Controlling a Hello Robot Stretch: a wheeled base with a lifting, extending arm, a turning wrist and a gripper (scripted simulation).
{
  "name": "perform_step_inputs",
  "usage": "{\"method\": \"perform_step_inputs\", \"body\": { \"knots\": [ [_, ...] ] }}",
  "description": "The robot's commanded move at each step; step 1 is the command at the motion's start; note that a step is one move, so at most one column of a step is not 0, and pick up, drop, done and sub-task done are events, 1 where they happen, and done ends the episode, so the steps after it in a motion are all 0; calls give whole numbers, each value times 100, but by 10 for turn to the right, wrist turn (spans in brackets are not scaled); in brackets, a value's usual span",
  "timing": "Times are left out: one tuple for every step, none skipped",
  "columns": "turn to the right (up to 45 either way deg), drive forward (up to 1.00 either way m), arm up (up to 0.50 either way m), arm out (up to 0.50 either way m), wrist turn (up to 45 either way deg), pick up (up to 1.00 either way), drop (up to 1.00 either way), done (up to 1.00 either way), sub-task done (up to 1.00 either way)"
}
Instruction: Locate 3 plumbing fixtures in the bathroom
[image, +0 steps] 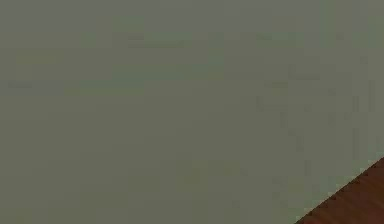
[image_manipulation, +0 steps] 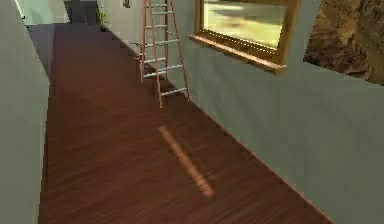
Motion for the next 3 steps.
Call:
{"method": "perform_step_inputs", "body": {
  "knots": [
    [450,0,0,0,0,0,0,0,0],
    [450,0,0,0,0,0,0,0,0],
    [450,0,0,0,0,0,0,0,0]
  ]
}}
